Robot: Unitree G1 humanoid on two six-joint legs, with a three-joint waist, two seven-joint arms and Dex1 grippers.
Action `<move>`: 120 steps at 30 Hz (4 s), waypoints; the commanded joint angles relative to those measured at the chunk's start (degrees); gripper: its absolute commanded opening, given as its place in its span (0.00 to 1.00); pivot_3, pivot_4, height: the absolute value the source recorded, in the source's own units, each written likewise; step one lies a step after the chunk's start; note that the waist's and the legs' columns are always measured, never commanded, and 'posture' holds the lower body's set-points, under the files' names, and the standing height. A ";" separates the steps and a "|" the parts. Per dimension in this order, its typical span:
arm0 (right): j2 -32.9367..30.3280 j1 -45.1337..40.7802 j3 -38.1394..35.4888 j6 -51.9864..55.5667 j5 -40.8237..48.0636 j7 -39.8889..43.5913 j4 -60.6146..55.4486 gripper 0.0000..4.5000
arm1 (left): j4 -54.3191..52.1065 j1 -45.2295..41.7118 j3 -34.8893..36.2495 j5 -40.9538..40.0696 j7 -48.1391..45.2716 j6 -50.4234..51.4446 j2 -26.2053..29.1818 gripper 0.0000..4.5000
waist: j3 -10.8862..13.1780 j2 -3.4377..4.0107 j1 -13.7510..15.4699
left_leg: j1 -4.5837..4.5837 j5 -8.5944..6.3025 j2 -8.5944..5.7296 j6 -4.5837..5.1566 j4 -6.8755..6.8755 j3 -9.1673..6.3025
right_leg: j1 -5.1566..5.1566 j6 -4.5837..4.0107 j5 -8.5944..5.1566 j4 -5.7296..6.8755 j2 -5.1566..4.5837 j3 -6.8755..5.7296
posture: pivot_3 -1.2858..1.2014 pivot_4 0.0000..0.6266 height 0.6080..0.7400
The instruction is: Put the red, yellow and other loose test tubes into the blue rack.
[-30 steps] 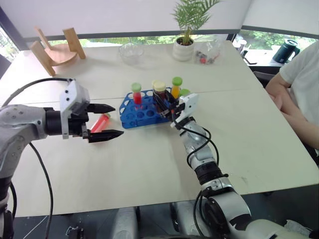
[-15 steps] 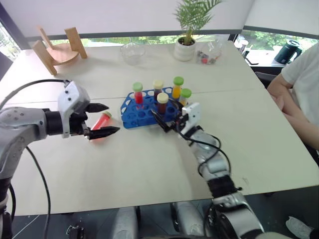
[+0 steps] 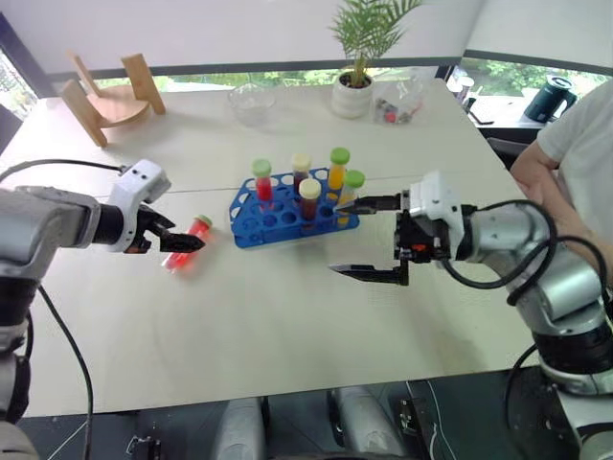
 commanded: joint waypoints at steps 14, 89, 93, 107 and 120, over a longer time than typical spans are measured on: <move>-2.94 -0.58 -2.07 1.79 2.52 0.59 -5.93 1.00 | 29.58 -13.96 -6.74 14.78 -0.28 -9.54 -16.98 0.88 | 0.00 -0.02 1.40 | -0.05 0.00 -0.02 0.00 0.09 0.01 | -0.01 0.02 0.00 0.01 -0.04 -0.01 | 0.52 0.24 1.00; -0.61 4.50 -4.57 5.49 2.72 -13.81 -9.48 1.00 | 29.06 9.65 18.57 9.18 -0.95 -93.91 -52.75 0.18 | -0.03 -0.01 1.78 | 0.16 -0.15 -0.04 0.26 0.71 -0.15 | 0.70 0.20 0.11 -0.14 -0.08 -0.10 | 0.52 0.24 1.00; -0.57 4.45 -4.48 5.74 2.88 -14.04 -9.54 1.00 | 31.97 9.04 18.83 9.25 -0.75 -96.81 -53.36 0.18 | -0.03 -0.01 1.78 | 0.14 -0.16 -0.04 0.26 0.71 -0.16 | 0.68 0.20 0.10 -0.15 -0.07 -0.10 | 0.52 0.24 1.00; -0.84 4.76 -4.74 6.16 2.67 -13.95 -9.13 1.00 | 18.98 15.40 15.49 10.47 -3.76 -83.50 -43.21 0.99 | -0.03 0.00 1.06 | 0.15 -0.17 0.00 0.28 0.63 -0.17 | 0.65 0.20 0.10 -0.15 -0.04 -0.10 | 0.52 0.24 1.00; -8.56 10.35 -11.65 5.71 1.30 -10.03 -0.66 1.00 | -21.52 32.19 25.38 -10.48 -12.68 -35.08 -10.03 0.99 | 0.09 0.07 1.21 | 0.17 -0.17 0.04 0.27 0.46 -0.09 | 0.62 0.00 -0.02 -0.30 -0.13 -0.11 | 0.52 0.24 1.00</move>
